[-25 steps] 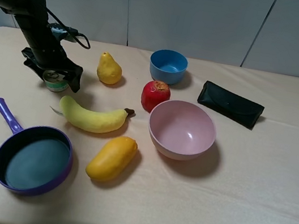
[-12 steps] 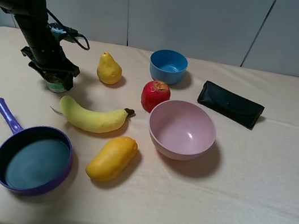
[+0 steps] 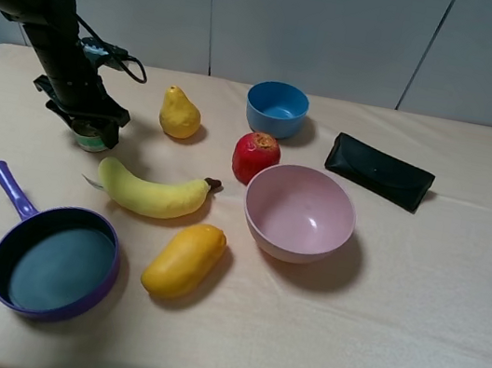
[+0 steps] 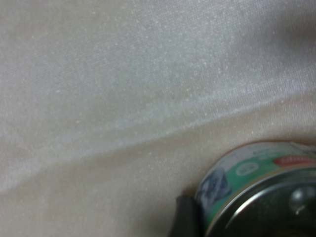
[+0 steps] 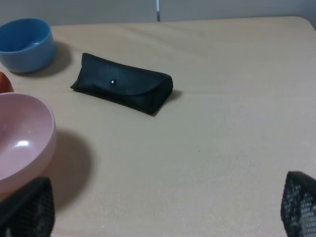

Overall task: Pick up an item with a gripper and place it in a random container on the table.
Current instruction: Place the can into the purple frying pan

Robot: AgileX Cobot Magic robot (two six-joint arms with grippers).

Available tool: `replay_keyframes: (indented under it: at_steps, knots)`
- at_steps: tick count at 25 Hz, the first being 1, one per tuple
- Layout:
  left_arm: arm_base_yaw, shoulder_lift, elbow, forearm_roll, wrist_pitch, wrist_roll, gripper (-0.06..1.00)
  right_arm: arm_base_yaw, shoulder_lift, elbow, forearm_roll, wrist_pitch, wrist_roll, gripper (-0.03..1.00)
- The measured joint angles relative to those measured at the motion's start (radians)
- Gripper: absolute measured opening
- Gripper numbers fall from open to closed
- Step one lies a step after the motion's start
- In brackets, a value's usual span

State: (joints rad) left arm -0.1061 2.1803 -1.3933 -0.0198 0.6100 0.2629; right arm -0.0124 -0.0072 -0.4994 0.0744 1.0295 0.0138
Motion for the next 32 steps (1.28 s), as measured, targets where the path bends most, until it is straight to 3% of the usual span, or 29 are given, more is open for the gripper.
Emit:
replay_keyframes:
  at_steps: [12,32]
  knots:
    - [0.0,-0.068,-0.008,0.004,0.065,0.0,0.63,0.0,0.0,0.0,0.0,0.0,0.0,0.69]
    - [0.0,-0.313,-0.009,0.007,0.318,-0.001,0.63,0.0,0.0,0.0,0.0,0.0,0.0,0.69]
